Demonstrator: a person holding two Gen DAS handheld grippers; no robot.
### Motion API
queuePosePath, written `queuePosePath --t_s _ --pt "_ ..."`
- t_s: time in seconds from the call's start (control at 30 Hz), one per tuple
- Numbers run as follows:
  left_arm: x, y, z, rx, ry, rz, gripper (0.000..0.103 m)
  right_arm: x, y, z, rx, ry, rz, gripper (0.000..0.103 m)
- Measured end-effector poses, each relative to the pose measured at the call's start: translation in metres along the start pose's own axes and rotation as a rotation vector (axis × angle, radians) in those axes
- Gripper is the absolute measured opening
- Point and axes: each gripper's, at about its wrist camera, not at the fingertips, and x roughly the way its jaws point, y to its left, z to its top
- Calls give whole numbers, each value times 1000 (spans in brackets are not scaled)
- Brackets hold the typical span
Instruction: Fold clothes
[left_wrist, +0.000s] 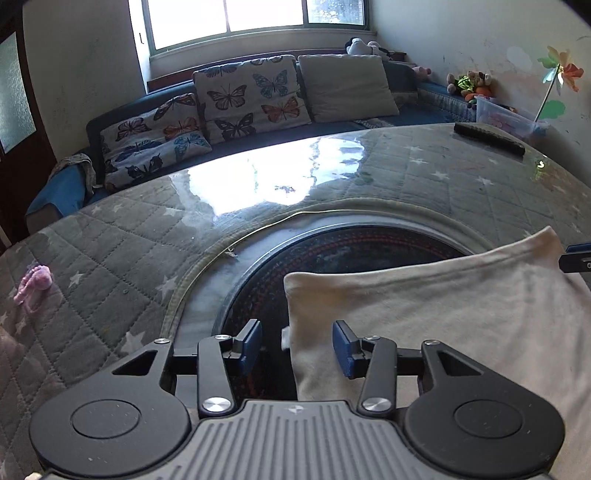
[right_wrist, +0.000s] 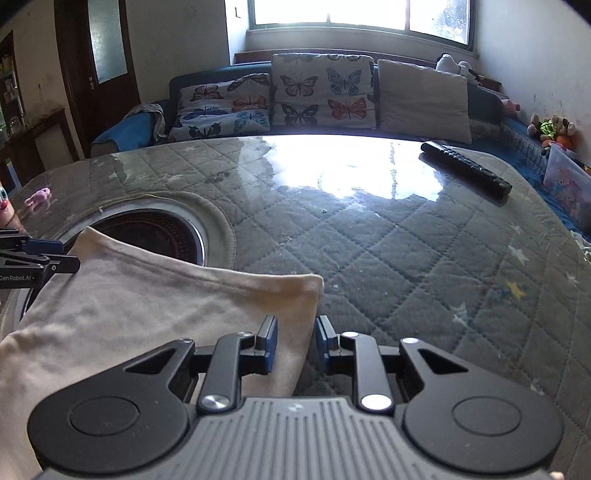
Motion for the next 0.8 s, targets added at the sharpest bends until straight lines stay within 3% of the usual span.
queuePosePath --t_s 0.13,0.2,0.23,0.3,0.47,0.67,0.8 --pt "5 2 2 -5 -14 -29 35 10 -2 6 6 13 4 20" --pt "6 1 2 3 -24 -39 15 13 -2 10 1 13 0 18" --pt "6 0 3 9 -29 -36 11 15 -2 11 -2 13 -3 6" --pt "6 -1 2 21 -42 -19 5 17 0 15 -4 6 -7 4" --pt "5 7 6 13 -72 29 4 25 7 30 -26 -32 -12 4" --pt "22 27 17 -15 -52 68 5 54 17 46 -42 -26 -10 4" --pt "23 34 16 -34 -39 60 11 57 22 50 -63 -25 -21 11"
